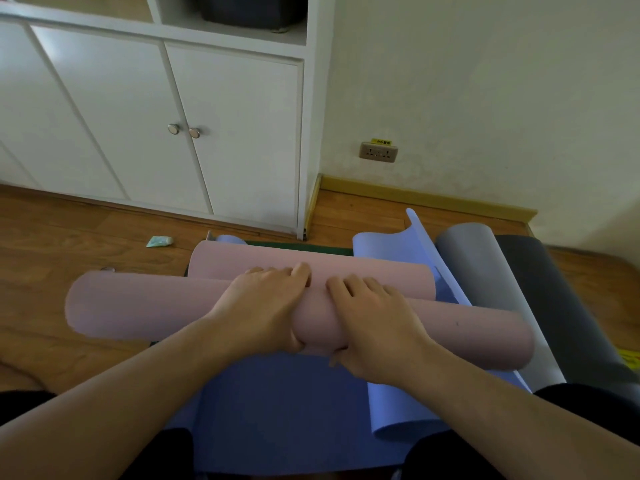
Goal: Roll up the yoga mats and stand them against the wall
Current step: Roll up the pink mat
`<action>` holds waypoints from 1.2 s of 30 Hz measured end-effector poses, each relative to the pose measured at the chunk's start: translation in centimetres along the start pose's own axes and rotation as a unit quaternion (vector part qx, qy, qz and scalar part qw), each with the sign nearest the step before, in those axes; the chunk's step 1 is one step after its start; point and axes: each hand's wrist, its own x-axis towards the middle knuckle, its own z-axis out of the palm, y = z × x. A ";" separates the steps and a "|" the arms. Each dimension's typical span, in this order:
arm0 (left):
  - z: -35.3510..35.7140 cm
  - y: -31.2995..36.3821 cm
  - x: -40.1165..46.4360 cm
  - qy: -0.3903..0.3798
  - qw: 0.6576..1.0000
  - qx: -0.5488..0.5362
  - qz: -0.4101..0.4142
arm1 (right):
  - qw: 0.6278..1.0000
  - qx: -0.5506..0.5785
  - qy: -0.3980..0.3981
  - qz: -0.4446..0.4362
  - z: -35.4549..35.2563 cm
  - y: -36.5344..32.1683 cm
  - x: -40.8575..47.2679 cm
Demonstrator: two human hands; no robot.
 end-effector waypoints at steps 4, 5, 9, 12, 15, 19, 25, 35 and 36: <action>-0.2 0.1 -0.3 -0.058 0.997 -0.040 -0.017 | 0.999 -0.026 -0.018 -0.010 0.4 -0.3 -0.1; 0.0 0.2 -0.4 -0.058 0.997 -0.042 -0.013 | 0.999 -0.024 -0.022 -0.008 0.3 -0.3 -0.1; 0.8 0.8 -0.6 -0.019 1.000 0.008 0.013 | 1.000 -0.012 -0.027 -0.002 -0.1 -0.1 0.2; 0.9 0.8 -0.3 -0.007 1.000 0.023 0.017 | 1.000 0.016 -0.022 0.005 0.2 -0.1 0.1; 0.2 0.2 -0.2 -0.028 1.000 -0.012 -0.003 | 1.000 -0.005 -0.004 -0.006 0.6 -0.2 -0.3; 0.0 -0.1 -0.5 -0.085 0.994 -0.058 -0.027 | 1.000 -0.021 -0.016 -0.016 0.7 -0.6 -0.5; 0.7 0.8 -0.4 -0.030 0.998 0.039 0.027 | 1.000 -0.001 -0.027 0.010 0.1 0.0 0.0; -0.2 0.2 -0.3 -0.040 0.999 -0.019 -0.015 | 0.999 -0.020 -0.028 0.009 0.2 -0.1 -0.3; -0.1 0.2 -0.4 -0.048 0.998 -0.022 -0.015 | 0.999 -0.020 -0.029 0.007 0.2 -0.2 -0.3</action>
